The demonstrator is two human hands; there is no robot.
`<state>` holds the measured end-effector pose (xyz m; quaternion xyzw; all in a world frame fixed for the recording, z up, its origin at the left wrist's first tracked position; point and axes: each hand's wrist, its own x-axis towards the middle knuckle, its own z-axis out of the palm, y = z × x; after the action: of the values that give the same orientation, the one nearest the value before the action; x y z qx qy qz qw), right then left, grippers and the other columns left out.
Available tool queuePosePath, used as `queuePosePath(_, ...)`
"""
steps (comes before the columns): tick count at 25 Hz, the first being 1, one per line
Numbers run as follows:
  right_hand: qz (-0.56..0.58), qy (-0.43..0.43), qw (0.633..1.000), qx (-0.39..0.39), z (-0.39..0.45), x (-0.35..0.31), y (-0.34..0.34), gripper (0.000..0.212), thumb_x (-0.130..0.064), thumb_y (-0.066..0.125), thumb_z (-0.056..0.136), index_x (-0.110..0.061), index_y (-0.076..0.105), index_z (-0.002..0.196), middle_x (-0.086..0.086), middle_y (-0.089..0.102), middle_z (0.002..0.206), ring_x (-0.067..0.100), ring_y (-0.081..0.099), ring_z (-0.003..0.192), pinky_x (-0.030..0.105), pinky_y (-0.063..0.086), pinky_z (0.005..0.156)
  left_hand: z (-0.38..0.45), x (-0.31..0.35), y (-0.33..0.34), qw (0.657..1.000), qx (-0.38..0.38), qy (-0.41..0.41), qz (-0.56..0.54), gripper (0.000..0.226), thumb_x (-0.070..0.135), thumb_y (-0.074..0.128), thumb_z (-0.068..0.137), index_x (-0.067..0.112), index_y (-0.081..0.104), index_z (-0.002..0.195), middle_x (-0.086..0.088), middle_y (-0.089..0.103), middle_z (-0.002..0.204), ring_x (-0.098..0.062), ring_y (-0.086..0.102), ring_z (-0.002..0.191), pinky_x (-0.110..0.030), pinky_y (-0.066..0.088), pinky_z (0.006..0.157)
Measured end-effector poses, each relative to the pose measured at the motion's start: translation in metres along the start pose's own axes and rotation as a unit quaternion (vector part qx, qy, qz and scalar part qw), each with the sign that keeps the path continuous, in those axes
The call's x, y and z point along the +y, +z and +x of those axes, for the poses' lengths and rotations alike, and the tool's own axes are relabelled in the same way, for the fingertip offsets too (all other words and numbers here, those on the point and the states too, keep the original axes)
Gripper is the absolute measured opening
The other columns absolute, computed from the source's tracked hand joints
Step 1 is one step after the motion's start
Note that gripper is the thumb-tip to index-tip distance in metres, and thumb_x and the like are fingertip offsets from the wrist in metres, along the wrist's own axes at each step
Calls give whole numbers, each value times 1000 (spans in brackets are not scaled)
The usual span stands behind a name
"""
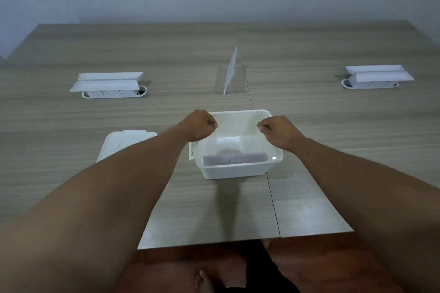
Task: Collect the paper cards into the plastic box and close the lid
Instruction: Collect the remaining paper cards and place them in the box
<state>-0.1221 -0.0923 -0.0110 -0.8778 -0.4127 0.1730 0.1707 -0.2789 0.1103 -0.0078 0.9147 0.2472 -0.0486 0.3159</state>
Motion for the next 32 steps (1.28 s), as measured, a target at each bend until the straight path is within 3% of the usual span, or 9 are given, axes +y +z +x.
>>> queuePosePath(3,18,-2,999,36,36,7,-25,29,-14,47,93,-6,72,105,7,73,114,24,64,107,36,50,96,41,6,-26,998,65,-18,18,29,22,53,87,5,77,92,-11,77,98,-26,68,99,-30,53,89)
queuePosePath(7,47,-6,998,45,96,32,-54,31,-12,47,92,-7,71,111,7,70,120,21,63,114,31,47,102,105,20,-46,990,96,-84,60,34,28,49,87,6,67,69,-13,69,74,-33,67,83,-29,47,69)
queuePosePath(12,60,10,997,37,170,85,-65,30,-15,51,92,-8,69,115,7,69,124,21,61,117,24,42,101,198,43,-37,979,107,-158,67,48,44,50,87,4,69,104,-16,69,105,-34,64,100,-36,50,82)
queuePosePath(15,95,34,995,10,210,115,-65,31,-18,53,93,-9,66,120,7,65,129,20,58,121,23,38,103,256,62,-17,972,93,-209,48,54,49,55,87,0,64,109,-14,66,96,-31,64,87,-33,48,70)
queuePosePath(19,142,49,988,-20,249,135,-56,39,-21,52,93,-9,58,129,9,62,132,22,57,122,31,42,108,303,66,11,959,104,-259,60,32,19,57,89,-2,62,112,-19,66,114,-35,65,104,-35,51,76)
queuePosePath(21,164,55,985,-27,262,139,-52,41,-23,55,92,-11,55,131,9,61,132,21,57,121,27,42,103,314,59,15,951,124,-274,71,29,7,51,89,-4,60,114,-22,62,119,-38,63,110,-39,52,85)
queuePosePath(25,159,43,986,-17,278,143,-54,53,-23,55,92,-12,41,142,10,49,144,25,48,130,35,38,109,319,50,3,962,149,-218,76,17,2,49,83,0,63,92,-26,65,103,-43,63,95,-41,51,75)
queuePosePath(28,115,28,991,65,280,136,-66,68,-24,61,88,-17,29,147,8,32,154,27,31,141,43,33,114,315,50,-23,976,143,-130,97,13,-4,49,75,6,57,73,-23,66,83,-42,62,80,-39,48,65)
queuePosePath(32,44,-29,991,127,270,116,-87,70,-24,67,85,-17,32,146,10,34,153,29,30,142,43,28,117,297,61,-62,990,97,1,106,19,-1,52,84,7,70,87,-10,67,77,-29,60,71,-33,45,63)
